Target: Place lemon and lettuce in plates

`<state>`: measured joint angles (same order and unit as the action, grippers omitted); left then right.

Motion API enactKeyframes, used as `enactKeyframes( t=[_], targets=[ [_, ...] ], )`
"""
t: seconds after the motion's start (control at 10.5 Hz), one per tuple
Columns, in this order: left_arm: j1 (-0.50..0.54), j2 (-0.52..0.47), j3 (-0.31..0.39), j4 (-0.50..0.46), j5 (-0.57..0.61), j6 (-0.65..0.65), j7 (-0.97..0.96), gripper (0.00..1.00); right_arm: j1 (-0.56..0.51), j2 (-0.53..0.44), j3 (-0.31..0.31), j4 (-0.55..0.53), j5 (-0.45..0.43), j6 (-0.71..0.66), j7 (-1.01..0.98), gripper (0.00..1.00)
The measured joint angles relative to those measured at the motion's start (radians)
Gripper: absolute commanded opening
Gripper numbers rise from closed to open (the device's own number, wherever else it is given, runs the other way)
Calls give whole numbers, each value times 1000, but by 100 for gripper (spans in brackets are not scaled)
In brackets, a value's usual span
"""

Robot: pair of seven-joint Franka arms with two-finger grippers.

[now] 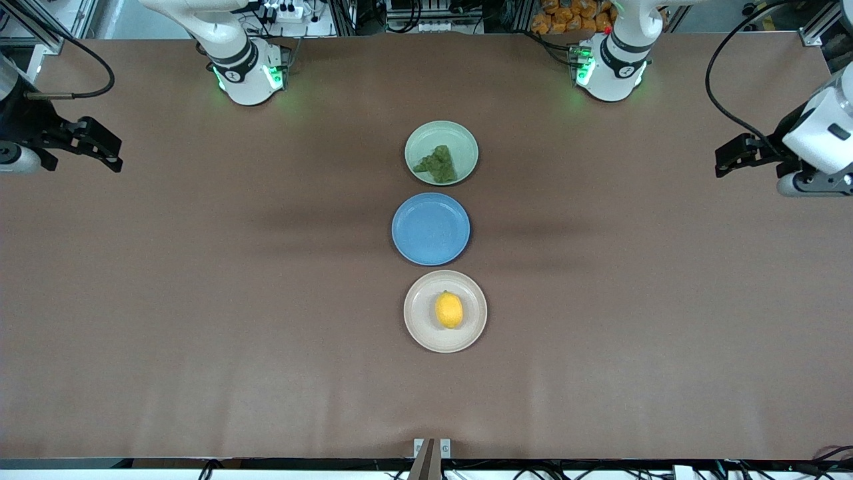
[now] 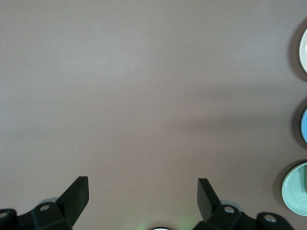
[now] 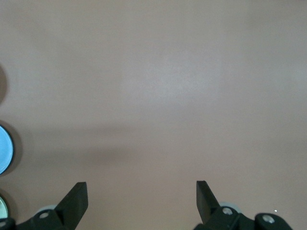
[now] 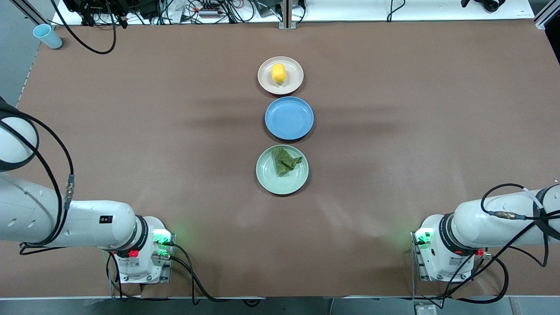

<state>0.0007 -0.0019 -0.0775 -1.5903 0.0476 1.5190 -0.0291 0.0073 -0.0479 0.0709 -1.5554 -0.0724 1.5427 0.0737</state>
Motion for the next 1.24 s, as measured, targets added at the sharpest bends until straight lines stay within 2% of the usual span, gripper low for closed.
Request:
enactKeyframes(
  t=[0.29,0.67,1.24],
  targets=[
    [0,0,-1,17,-10,-7,0,100,0,0,0,6,2,-12,0,100],
    [4,14,0,17,-10,-11,0,100,-2,0,-10,10,94,-15,0,100],
    [4,18,-2,17,-10,-11,1,100,-2,0,-12,12,96,-27,0,100]
  ],
)
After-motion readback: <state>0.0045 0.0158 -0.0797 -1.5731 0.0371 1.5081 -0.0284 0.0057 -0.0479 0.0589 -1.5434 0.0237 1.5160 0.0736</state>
